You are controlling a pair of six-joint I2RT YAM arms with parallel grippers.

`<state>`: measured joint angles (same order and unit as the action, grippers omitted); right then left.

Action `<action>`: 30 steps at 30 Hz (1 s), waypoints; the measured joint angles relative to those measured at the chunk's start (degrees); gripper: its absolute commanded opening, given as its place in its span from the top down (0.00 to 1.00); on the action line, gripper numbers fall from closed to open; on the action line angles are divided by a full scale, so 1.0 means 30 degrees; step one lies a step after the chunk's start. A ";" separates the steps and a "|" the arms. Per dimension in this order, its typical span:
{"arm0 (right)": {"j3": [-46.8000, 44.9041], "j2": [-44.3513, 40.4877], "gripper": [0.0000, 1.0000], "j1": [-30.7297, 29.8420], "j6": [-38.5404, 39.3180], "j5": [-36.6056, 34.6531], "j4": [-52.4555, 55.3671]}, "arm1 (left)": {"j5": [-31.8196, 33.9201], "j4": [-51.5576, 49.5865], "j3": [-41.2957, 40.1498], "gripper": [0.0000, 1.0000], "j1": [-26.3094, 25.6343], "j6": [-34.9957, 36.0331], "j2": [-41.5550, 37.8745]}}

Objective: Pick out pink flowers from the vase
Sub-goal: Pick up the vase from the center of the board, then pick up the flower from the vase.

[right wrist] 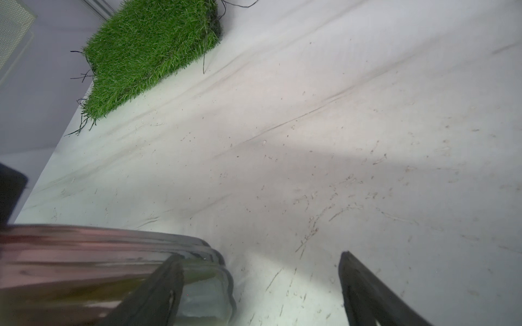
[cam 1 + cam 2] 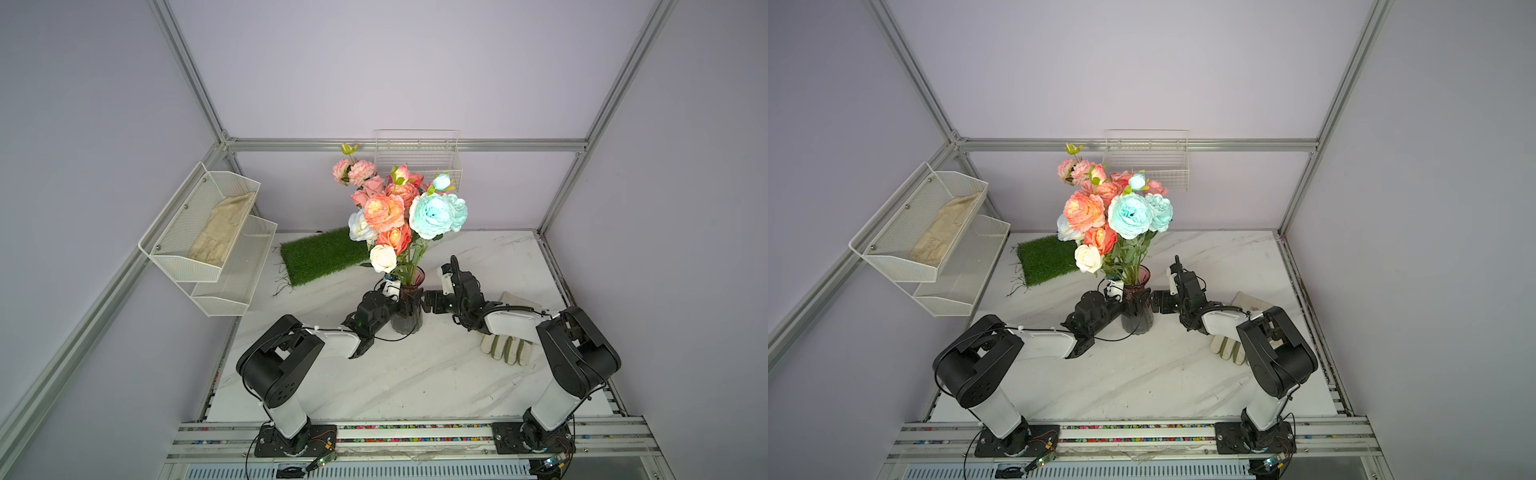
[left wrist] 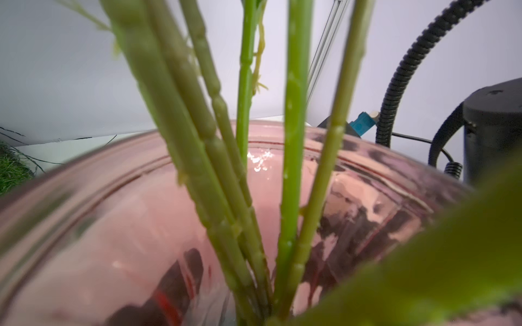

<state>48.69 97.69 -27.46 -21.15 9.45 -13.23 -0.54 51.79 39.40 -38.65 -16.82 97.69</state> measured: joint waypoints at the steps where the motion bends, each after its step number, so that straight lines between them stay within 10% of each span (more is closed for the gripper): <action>1: 0.0022 0.0000 0.12 -0.0036 0.0022 -0.0036 0.0000 | 0.0036 0.0517 -0.0240 0.66 0.0000 0.0015 0.0051; 9: -0.0036 -0.0372 0.12 -0.0495 0.0146 -0.1319 0.0022 | -0.0044 0.3927 -0.1137 0.99 -0.0007 0.0306 0.1078; 24: -0.0408 -0.7286 0.13 -0.0998 0.3089 -0.2790 0.2630 | -0.0852 0.6142 -0.1982 1.00 -0.0146 0.1151 0.1719; 30: -0.0401 -0.8794 0.30 -0.1049 0.3381 -0.2339 0.3497 | -0.1727 0.6790 -0.2499 1.00 -0.0175 0.2033 0.1785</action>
<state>47.48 71.31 -30.61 -11.00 2.44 -2.74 -5.72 72.16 31.90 -39.18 -10.72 103.04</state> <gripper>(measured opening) 0.779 0.398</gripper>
